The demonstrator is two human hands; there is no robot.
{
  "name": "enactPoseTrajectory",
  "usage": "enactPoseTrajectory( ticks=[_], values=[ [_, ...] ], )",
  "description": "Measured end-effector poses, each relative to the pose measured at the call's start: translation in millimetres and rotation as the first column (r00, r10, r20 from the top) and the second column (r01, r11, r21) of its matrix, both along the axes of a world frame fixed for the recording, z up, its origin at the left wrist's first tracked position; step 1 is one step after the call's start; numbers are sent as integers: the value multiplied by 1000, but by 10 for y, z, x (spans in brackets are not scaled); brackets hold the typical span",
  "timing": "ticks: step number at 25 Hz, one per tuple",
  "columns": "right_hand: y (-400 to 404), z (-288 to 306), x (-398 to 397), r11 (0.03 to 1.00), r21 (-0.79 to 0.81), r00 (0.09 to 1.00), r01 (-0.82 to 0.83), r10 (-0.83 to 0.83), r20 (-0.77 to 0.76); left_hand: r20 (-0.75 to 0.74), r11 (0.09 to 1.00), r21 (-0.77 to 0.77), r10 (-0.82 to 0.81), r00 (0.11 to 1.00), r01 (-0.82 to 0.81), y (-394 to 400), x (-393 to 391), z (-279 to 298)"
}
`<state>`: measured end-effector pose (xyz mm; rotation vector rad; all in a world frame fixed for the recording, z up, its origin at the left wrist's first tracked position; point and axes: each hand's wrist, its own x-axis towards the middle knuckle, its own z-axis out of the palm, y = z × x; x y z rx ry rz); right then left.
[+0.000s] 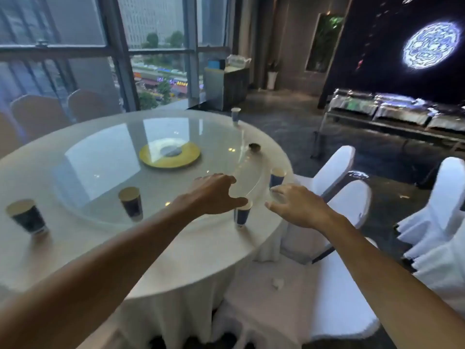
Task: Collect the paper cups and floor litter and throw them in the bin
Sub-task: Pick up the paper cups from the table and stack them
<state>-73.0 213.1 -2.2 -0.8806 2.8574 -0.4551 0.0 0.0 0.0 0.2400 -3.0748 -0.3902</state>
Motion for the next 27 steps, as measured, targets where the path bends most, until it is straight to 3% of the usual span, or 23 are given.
enactPoseTrajectory(
  ticks=[6,13,22,27],
  values=[
    [-567,-799,193,998,34,986,-54,48,163,206,991,55,112,972,-126,-414,489,-732],
    [-1618,-1544,668,981,95,935,-168,127,332,333,937,173,233,914,-302,-1328,1156,-1548],
    [-3259,-2060,1391,917,170,858,-361,254,447,443,874,201,323,836,-443,-2809,2119,-2215],
    [-4167,-2201,1682,860,186,807,-476,342,482,475,782,251,414,777,-570,-3521,2630,-2413]
  ],
)
